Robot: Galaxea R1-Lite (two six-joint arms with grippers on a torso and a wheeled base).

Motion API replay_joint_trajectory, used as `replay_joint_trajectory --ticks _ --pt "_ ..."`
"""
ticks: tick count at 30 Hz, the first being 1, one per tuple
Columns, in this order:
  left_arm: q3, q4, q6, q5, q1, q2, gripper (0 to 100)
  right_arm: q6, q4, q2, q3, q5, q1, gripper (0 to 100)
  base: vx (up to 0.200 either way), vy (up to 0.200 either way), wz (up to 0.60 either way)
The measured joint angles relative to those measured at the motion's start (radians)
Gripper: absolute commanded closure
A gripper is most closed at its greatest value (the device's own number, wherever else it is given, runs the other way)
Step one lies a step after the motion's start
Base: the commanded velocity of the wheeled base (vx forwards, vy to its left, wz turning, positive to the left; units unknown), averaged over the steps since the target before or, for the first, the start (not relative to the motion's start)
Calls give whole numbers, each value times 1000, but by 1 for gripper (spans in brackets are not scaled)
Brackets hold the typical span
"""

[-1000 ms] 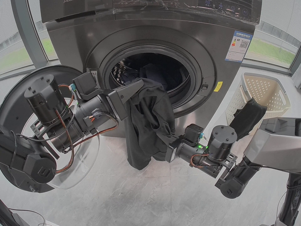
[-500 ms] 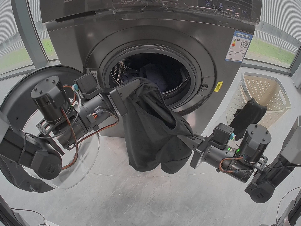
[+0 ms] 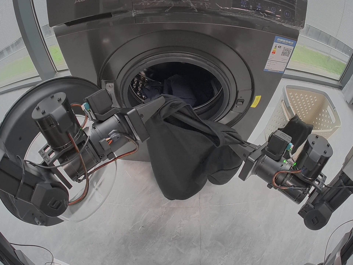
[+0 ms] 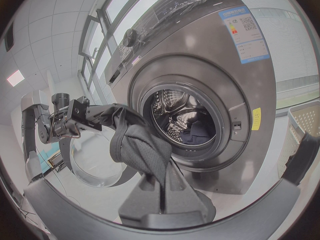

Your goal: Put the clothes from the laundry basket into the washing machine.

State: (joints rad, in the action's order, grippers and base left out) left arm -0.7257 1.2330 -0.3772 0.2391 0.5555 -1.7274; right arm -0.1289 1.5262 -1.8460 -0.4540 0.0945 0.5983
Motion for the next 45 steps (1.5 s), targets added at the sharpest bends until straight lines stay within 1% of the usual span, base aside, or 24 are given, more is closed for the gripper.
replay_joint_trajectory --ticks 2,3,8,12,15,19,26,31,39,45 --pt "2 0 0 0 4 2 100 0 0 8 -6 0 -7 100 0 0 0" --pt "2 0 0 0 6 2 0 0 0 12 -8 0 -10 100 0 0 0" --pt "10 -1 -1 0 11 5 0 1 -4 26 -25 4 -29 100 0 0 0" --pt "39 1 -11 -7 23 11 0 1 -8 30 -73 7 -43 100 0 0 0" --pt "84 1 -18 -11 39 19 0 1 -9 31 -117 8 -47 100 0 0 0" --pt "154 1 -22 -13 54 30 0 2 -11 36 -150 9 -42 100 0 0 0" --pt "210 2 -19 -14 49 22 0 4 -11 60 -146 19 -31 100 0 0 0" --pt "220 11 1 -14 39 -24 0 5 -11 87 -124 34 -29 100 0 0 0" --pt "227 25 71 -6 16 -118 0 3 -10 111 -108 33 -28 100 0 0 0" --pt "216 33 108 -1 6 -183 0 0 -2 111 -115 37 -28 100 0 0 0"
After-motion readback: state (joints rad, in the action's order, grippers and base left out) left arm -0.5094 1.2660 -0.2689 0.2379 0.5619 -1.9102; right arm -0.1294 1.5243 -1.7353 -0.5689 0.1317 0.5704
